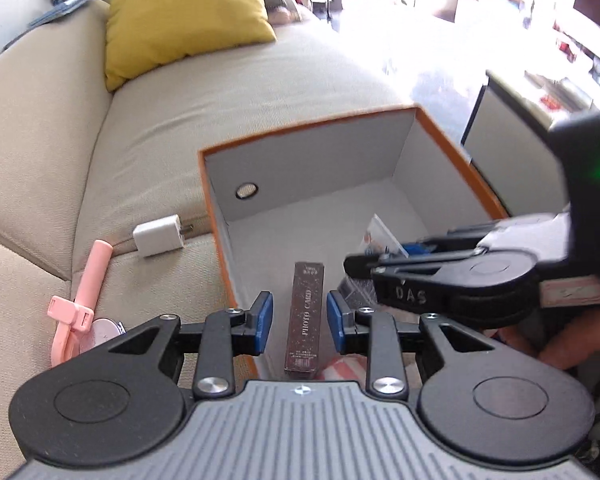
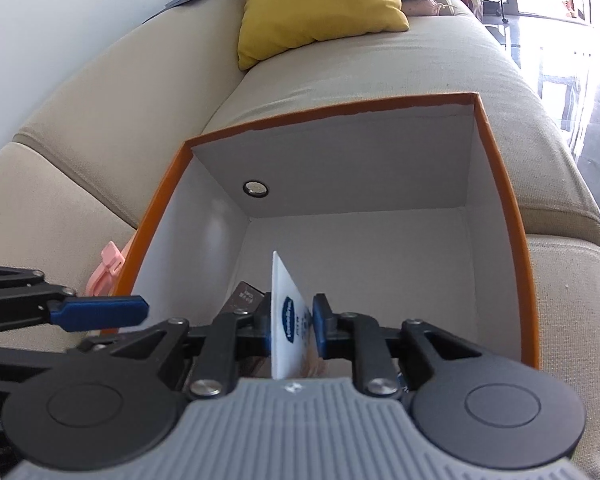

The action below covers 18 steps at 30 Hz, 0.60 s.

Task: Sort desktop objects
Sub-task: 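Lower both items into the box and open both grippers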

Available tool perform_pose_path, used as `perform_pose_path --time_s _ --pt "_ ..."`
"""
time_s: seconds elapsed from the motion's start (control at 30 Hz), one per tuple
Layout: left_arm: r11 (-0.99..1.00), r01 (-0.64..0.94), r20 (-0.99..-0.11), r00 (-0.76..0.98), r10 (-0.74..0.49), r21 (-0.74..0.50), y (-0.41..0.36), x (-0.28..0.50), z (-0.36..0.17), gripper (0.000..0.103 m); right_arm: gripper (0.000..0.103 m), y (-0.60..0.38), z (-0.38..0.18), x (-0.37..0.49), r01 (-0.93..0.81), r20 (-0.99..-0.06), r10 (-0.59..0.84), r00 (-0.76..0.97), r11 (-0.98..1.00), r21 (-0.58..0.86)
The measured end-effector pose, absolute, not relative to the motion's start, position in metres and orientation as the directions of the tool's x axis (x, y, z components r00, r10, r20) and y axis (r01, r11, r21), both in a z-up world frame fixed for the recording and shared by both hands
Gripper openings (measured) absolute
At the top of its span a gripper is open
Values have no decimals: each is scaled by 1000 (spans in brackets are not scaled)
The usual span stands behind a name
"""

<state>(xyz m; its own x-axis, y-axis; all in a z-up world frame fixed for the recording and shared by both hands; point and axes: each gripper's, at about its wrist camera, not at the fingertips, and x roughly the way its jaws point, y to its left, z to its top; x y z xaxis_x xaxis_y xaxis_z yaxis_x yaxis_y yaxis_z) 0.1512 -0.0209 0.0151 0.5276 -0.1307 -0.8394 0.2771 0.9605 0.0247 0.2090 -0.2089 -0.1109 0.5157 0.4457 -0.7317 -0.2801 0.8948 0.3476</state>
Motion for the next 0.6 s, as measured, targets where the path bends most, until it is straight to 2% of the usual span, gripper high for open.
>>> perform_pose_path --time_s 0.23,0.37,0.53,0.6 --pt "984 166 -809 569 -148 -64 12 142 19 34 23 -197 -109 198 -295 -762 384 522 919 261" --pt "985 131 -812 560 -164 -108 27 142 13 34 37 -193 -108 193 -291 -785 344 516 932 218" --pt "974 117 -806 547 -224 -192 38 141 7 34 37 -192 -109 192 -284 -789 340 512 934 218" --pt "968 117 -802 543 -249 -221 41 140 4 33 34 -188 -110 195 -285 -795 340 503 933 219"
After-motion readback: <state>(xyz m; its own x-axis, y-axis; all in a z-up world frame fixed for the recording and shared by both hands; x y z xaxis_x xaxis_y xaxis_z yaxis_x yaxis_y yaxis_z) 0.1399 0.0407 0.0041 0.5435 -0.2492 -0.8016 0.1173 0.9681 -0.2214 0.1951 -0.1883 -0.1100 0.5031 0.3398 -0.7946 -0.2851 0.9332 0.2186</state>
